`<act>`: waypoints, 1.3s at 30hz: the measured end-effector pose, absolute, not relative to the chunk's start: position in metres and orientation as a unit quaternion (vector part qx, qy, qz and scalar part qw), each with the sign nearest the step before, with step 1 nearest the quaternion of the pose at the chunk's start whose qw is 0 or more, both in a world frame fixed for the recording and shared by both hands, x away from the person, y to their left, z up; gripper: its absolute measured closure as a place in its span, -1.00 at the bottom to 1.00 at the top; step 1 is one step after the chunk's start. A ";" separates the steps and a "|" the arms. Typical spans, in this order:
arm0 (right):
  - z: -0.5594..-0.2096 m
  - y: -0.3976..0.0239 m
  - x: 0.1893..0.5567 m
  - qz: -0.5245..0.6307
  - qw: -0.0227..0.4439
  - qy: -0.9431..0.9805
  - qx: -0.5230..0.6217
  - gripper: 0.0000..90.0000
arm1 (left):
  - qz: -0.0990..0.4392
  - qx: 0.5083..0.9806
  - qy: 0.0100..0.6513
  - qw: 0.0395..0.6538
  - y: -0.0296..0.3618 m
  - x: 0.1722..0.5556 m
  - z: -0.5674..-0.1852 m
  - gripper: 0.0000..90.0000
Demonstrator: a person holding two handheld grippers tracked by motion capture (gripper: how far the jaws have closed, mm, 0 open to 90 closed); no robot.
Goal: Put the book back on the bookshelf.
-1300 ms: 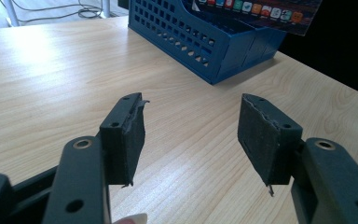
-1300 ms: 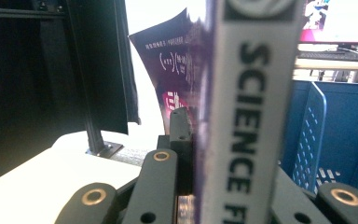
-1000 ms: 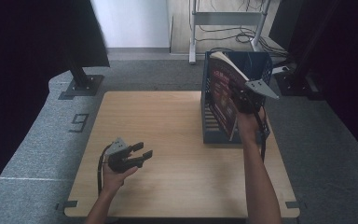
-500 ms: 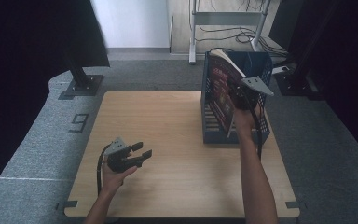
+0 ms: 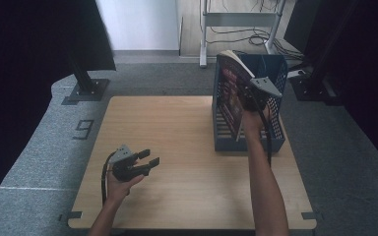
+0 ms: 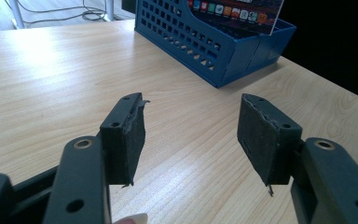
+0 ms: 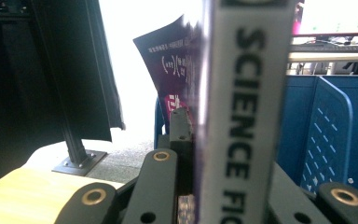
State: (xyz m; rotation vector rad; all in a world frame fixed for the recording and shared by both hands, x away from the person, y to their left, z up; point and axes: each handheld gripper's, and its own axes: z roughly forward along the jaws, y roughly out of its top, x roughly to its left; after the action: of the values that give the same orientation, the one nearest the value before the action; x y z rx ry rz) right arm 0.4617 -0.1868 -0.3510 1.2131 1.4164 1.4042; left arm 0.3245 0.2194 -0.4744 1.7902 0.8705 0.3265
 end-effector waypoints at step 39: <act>-0.395 -0.169 0.505 0.526 0.398 0.564 0.497 0.81 | 0.140 0.744 0.375 0.535 0.229 0.328 -0.475 -0.08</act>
State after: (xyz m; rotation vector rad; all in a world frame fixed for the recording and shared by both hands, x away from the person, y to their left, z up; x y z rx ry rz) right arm 0.5050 -0.1686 -0.3950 1.2596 1.4271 1.3316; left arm 0.3278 0.2291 -0.4752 1.7731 0.8930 0.3334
